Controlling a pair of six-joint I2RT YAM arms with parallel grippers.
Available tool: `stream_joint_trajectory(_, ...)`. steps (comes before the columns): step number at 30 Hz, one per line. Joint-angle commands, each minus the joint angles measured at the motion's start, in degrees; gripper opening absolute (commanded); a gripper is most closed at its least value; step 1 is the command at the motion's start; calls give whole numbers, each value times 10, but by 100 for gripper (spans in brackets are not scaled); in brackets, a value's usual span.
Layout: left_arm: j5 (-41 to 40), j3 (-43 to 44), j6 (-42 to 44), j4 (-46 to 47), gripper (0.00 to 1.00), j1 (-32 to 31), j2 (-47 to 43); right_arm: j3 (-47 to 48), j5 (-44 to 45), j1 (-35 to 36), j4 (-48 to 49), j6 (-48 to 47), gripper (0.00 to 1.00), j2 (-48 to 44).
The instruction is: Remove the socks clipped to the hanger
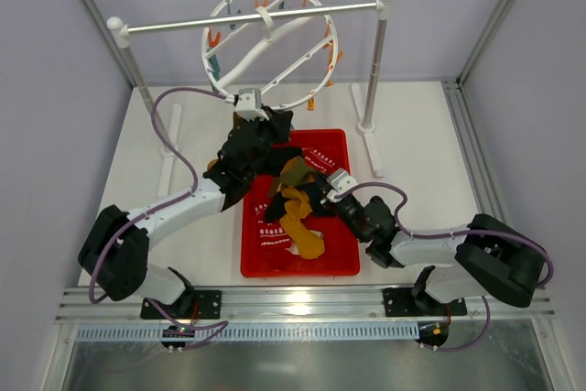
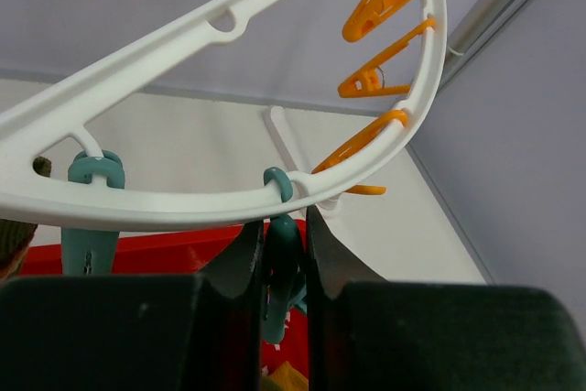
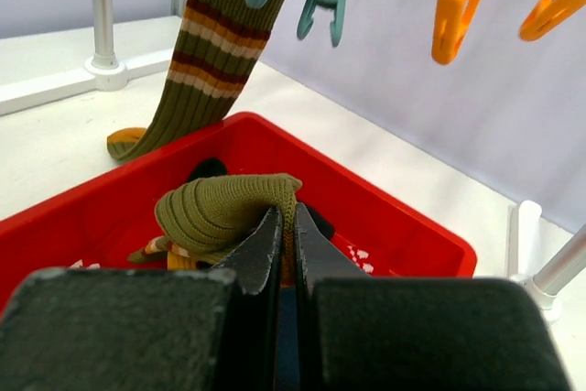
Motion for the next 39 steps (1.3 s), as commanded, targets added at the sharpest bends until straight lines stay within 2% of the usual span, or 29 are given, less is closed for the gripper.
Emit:
stream_joint_trajectory(1, -2, 10, 25, -3, 11, -2, -23, 0, 13, 3, 132, -21, 4, -59)
stream_joint_trajectory(3, 0, 10, 32, -15, 21, -1, -30, 1, 16, 3, 111, -28, 4, -83)
stream_joint_trajectory(4, 0, 5, 35, -16, 33, -2, -32, 1, 15, 4, 104, -35, 4, -96)
stream_joint_trajectory(6, -1, -5, 40, -10, 50, -2, -43, 0, 15, 4, 82, -40, 4, -137)
stream_joint_trajectory(7, -10, -11, 40, -6, 65, -1, -46, 0, 15, 4, 75, -44, 4, -152)
stream_joint_trajectory(10, -24, -31, 44, 2, 87, -2, -60, 3, 8, 5, 30, -48, 4, -211)
stream_joint_trajectory(13, -26, -44, 45, -1, 100, -2, -72, 12, -5, 8, -5, -49, 4, -262)
stream_joint_trajectory(16, -29, -55, 45, -5, 100, -2, -83, 33, -19, 10, -111, -42, 4, -302)
stream_joint_trajectory(19, -29, -64, 44, -6, 100, -2, -90, 45, -10, 15, -177, -17, 4, -320)
stream_joint_trajectory(24, -23, -70, 42, -14, 100, -2, -91, 49, 39, 15, -224, 25, 4, -287)
stream_joint_trajectory(31, -20, -76, 45, -25, 100, -1, -96, 55, 108, 16, -167, 57, 4, -119)
stream_joint_trajectory(33, -22, -77, 45, -31, 100, -2, -100, 68, 147, 15, -145, 56, 4, -44)
stream_joint_trajectory(35, -22, -81, 45, -36, 100, -1, -103, 95, 170, 16, -107, 35, 4, 29)
stream_joint_trajectory(39, -23, -90, 49, -38, 100, -1, -112, 160, 189, 15, -118, 28, 4, 108)
